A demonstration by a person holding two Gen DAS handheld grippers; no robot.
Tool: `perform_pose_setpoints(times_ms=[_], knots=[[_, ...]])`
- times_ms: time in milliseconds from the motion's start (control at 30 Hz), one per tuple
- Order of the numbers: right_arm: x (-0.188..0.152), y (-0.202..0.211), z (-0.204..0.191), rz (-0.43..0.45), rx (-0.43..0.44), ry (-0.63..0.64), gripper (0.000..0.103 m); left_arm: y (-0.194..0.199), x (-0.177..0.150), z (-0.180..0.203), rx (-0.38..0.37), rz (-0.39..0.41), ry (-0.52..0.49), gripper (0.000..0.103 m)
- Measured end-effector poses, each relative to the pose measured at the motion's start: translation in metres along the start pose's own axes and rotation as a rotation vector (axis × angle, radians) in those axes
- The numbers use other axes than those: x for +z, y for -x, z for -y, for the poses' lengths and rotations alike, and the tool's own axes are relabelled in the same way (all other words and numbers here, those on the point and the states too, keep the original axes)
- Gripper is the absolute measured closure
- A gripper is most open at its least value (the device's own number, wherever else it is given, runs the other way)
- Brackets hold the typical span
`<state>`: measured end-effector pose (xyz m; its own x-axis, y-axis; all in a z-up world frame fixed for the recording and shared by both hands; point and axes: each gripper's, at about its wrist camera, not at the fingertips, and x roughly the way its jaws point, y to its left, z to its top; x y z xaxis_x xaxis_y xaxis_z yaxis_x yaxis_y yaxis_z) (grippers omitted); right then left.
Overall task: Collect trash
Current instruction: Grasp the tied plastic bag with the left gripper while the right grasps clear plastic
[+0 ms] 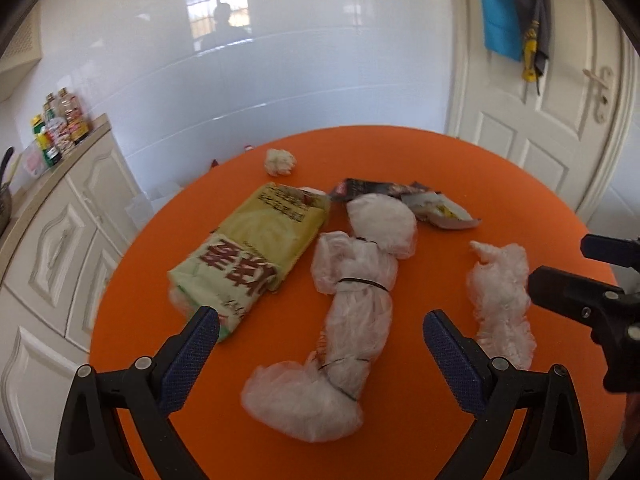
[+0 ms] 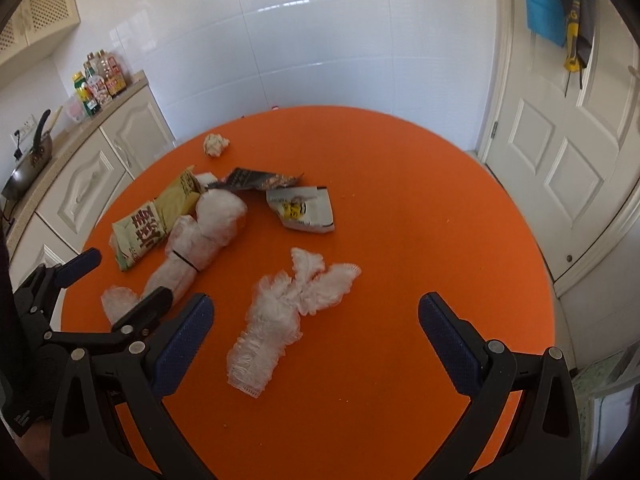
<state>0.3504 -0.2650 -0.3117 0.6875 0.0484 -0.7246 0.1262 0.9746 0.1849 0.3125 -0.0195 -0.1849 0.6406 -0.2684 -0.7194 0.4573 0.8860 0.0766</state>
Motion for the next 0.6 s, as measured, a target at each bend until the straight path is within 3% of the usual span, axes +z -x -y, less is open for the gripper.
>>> perform_pose_setpoints(times_ms=[67,100,133,233,267,300,433,500,600], knots=[[-0.002,-0.004,0.001,-0.008,0.0,-0.005,0.0,-0.021,0.005,0.002,-0.033,-0.037,-0.03,0.01],[-0.003,-0.006,0.001,-0.015,0.003,-0.009,0.001,-0.034,0.008,0.001,-0.044,-0.059,-0.035,0.025],[-0.004,-0.009,0.004,-0.024,0.009,-0.022,0.002,-0.044,0.011,0.002,-0.056,-0.084,-0.031,0.025],[-0.005,-0.015,0.007,-0.043,0.016,-0.041,0.006,-0.054,0.018,-0.009,-0.105,-0.076,0.048,0.051],[-0.006,-0.018,0.008,-0.049,0.02,-0.045,0.007,-0.058,0.02,-0.012,-0.093,-0.074,0.063,0.066],[-0.006,-0.02,0.008,-0.054,0.023,-0.048,0.01,-0.062,0.022,-0.016,-0.107,-0.079,0.08,0.071],[-0.009,-0.033,0.002,-0.078,0.043,-0.031,0.022,-0.071,0.027,-0.019,-0.112,-0.082,0.131,0.073],[-0.01,-0.036,-0.006,-0.048,0.015,0.022,0.027,-0.073,0.028,-0.019,-0.112,-0.084,0.151,0.073],[-0.014,-0.037,-0.014,-0.004,-0.034,0.107,0.052,-0.071,0.028,-0.014,-0.117,-0.087,0.18,0.074]])
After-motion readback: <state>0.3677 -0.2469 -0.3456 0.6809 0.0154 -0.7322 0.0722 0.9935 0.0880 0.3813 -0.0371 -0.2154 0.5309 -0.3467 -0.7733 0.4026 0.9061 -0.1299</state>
